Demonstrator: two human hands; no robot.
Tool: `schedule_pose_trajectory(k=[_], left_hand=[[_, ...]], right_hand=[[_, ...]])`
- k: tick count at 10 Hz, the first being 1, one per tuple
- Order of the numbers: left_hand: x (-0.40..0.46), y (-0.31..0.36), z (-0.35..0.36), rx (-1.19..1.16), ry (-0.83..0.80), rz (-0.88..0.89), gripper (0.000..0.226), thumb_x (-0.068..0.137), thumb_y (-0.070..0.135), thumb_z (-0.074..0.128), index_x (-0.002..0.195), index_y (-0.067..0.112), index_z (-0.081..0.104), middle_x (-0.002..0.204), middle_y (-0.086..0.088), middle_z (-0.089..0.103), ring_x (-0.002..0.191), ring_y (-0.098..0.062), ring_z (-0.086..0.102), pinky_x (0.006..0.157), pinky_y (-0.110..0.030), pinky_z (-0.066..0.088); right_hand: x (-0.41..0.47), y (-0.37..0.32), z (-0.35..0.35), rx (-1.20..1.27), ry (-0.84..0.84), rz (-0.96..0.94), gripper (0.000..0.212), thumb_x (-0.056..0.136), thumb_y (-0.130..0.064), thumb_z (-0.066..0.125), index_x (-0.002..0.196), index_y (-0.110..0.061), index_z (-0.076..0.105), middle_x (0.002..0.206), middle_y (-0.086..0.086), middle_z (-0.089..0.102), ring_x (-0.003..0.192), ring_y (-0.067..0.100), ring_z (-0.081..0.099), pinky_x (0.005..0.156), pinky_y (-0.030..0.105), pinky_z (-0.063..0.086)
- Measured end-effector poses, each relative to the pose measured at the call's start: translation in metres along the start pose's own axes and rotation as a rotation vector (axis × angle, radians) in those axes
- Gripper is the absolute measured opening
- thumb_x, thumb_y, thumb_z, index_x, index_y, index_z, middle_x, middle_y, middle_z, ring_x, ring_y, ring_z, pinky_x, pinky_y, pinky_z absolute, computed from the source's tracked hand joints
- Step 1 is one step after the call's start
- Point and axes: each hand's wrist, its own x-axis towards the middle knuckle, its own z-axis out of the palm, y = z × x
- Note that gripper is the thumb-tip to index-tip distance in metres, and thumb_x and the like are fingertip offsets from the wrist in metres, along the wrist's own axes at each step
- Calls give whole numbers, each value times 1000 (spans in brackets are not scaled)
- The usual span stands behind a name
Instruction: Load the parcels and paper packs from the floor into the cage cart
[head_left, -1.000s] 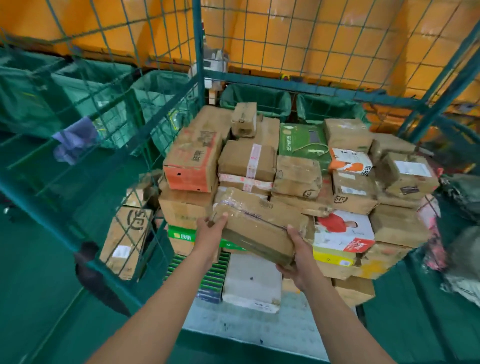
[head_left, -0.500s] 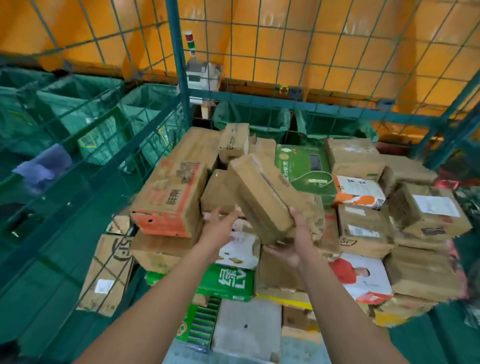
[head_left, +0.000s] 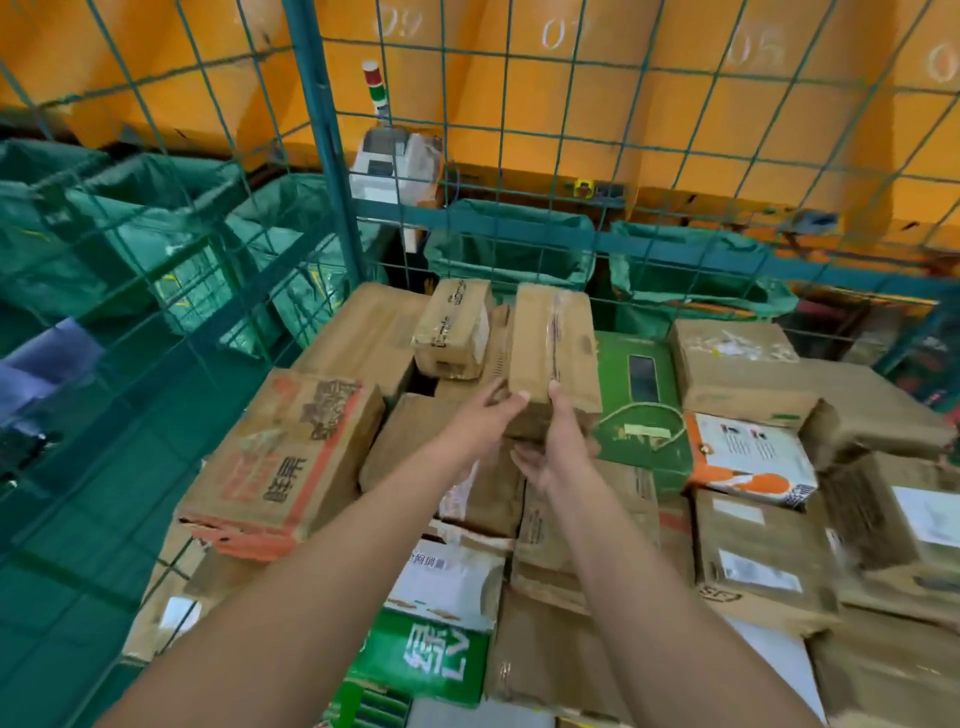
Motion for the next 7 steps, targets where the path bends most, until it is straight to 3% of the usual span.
schedule_pose_trajectory(k=[1, 2, 3, 4, 5, 6, 7], left_hand=[[23, 14, -9, 16, 47, 77, 46, 100, 38, 64, 143, 32, 49, 139, 14, 57, 117, -11, 56, 104, -35, 46], [32, 21, -22, 59, 86, 85, 83, 83, 56, 71, 155, 33, 36, 144, 12, 53, 127, -12, 54, 113, -36, 41], [35, 16, -33, 120, 77, 39, 97, 83, 61, 69, 163, 33, 21, 164, 1, 36, 145, -22, 41, 118, -41, 38], [35, 14, -39, 144, 96, 45, 75, 99, 45, 64, 163, 29, 26, 165, 2, 33, 147, -22, 38, 115, -38, 39], [31, 17, -45, 191, 55, 61, 66, 100, 42, 62, 159, 27, 35, 160, -1, 41, 140, -24, 48, 110, -41, 44], [18, 36, -51, 310, -30, 124, 53, 102, 39, 58, 150, 20, 49, 145, 1, 55, 129, -25, 57, 101, -39, 48], [-7, 56, -62, 462, -84, 215, 42, 104, 38, 55, 142, 21, 56, 139, 4, 58, 117, -16, 55, 90, -28, 45]], right_hand=[[17, -21, 22, -104, -94, -38, 79, 89, -63, 67, 150, -22, 38, 109, 3, 63, 93, 22, 61, 87, 41, 60], [20, -30, 34, -199, -231, 17, 64, 96, -57, 62, 146, -22, 44, 124, 4, 60, 96, 23, 62, 71, 35, 58], [22, -21, 36, -252, -307, 67, 62, 97, -53, 62, 148, -24, 43, 152, 8, 44, 127, 32, 55, 104, 46, 52], [22, -13, 35, -288, -313, 47, 65, 97, -53, 62, 153, -29, 38, 157, 10, 39, 134, 32, 49, 106, 45, 50], [10, -16, 33, -331, -324, 13, 55, 100, -48, 59, 148, -27, 44, 149, 11, 49, 126, 31, 55, 89, 38, 55], [-16, -31, 32, -442, -344, -61, 43, 105, -43, 54, 142, -23, 50, 132, 10, 63, 119, 32, 63, 96, 39, 57], [-60, -43, 31, -572, -296, -164, 22, 108, -33, 48, 126, -25, 59, 125, 10, 67, 121, 32, 63, 106, 42, 53]])
